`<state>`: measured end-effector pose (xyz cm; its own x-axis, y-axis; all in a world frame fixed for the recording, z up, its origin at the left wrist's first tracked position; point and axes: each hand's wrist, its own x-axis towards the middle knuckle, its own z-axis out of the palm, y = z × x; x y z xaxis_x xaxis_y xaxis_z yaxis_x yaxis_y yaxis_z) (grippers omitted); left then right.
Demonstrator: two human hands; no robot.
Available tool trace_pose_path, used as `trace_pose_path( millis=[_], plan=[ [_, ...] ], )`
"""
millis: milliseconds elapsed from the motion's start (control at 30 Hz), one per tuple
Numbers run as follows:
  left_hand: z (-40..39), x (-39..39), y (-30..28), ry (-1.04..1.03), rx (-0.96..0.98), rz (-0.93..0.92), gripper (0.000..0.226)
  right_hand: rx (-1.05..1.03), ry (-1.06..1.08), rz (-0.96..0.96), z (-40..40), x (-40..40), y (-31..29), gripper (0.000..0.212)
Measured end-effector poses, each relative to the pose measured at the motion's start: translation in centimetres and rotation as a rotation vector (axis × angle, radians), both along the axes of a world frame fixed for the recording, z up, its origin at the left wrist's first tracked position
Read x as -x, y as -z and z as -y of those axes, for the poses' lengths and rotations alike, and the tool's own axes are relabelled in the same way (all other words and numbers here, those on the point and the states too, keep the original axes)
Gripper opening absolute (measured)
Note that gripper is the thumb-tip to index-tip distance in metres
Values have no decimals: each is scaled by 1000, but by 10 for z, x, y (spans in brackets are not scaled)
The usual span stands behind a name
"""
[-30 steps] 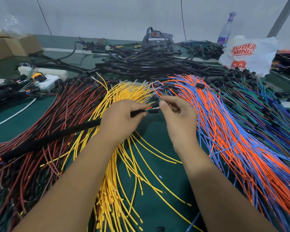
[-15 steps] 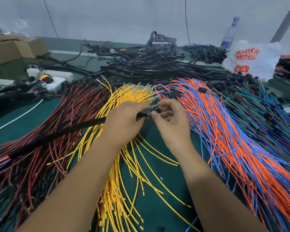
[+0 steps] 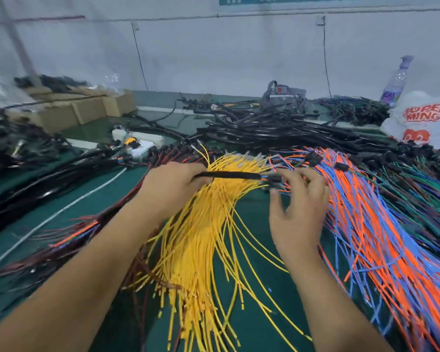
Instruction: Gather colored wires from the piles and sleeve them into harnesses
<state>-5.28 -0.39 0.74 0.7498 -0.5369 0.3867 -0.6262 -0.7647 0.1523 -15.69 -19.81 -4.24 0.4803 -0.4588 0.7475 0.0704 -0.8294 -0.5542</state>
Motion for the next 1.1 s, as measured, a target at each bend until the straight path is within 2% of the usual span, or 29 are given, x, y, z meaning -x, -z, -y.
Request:
trace_pose_path(
  millis=[100,200,267,333,400,467,567,667,767,867,933,1000,1100],
  plan=[
    [-22,-10,-25,-61,215,-108,22,260,-127,-165,-19,5,3,53],
    [-51,-28,-51,-186,396,-155,34,420,-478,-449,-38,8,7,47],
    [-75,-38,-71,-294,452,-67,32,470,-618,-632,-42,7,14,43],
    [-102,-47,-91,-385,436,59,24,445,-649,-699,-39,4,20,43],
    [-128,-61,-106,-470,347,197,22,400,-652,-708,-37,2,21,44],
    [-149,-77,-111,-631,102,242,27,385,-661,-716,-37,1,20,44],
    [-162,-88,-87,-872,-270,68,50,371,-676,-712,-38,2,19,43],
    [-161,-86,-44,-851,-353,-137,62,350,-684,-701,-38,1,18,42],
    [-146,-83,-9,-727,-365,-232,49,329,-695,-690,-37,1,20,40],
    [-121,-77,15,-535,-246,-346,43,315,-695,-691,-36,1,20,40],
    [-103,-71,26,-458,8,-446,41,303,-695,-694,-36,1,21,40],
    [-88,-68,34,-448,194,-457,32,294,-696,-688,-36,0,21,40],
    [-83,-68,38,-486,329,-435,24,275,-703,-682,-35,-1,21,38]
  ],
)
